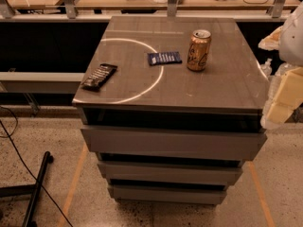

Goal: Move orange can near rxbar chocolate

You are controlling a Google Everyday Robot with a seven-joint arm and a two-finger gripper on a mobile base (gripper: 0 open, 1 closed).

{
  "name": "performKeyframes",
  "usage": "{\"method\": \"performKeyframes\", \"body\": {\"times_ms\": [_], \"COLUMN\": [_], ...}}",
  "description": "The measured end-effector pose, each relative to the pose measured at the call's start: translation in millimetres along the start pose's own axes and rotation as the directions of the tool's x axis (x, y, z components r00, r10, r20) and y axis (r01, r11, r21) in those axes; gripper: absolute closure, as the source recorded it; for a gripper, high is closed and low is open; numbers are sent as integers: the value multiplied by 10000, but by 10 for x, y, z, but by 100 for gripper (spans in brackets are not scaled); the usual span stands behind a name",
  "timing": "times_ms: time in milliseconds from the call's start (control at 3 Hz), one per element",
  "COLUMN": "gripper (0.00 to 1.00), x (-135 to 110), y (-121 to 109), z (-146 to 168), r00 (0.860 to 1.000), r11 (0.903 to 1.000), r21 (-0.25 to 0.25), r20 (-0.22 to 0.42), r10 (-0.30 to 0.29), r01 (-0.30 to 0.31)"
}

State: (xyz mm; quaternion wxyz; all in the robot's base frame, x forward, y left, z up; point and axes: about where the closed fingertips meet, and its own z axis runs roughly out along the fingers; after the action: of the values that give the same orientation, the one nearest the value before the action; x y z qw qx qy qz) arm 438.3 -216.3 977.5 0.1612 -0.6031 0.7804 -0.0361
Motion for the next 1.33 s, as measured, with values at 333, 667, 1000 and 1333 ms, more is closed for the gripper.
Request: {"method": "performKeyframes", "body": {"times_ms": [333, 667, 1000, 1333], "gripper": [0, 0, 0, 0], "x": [0, -114, -377, -658], "y": [0, -279, -795, -1392], "z": [0, -6, 104, 306], "r00": [10000, 9995, 9963, 9839], "r11": [10000, 9992, 9961, 9921], "r21": [0, 370, 872, 1222], "r20": [0, 279, 838, 1788], "r10": [0, -143, -180, 50], "r01": [0, 132, 107, -272]}}
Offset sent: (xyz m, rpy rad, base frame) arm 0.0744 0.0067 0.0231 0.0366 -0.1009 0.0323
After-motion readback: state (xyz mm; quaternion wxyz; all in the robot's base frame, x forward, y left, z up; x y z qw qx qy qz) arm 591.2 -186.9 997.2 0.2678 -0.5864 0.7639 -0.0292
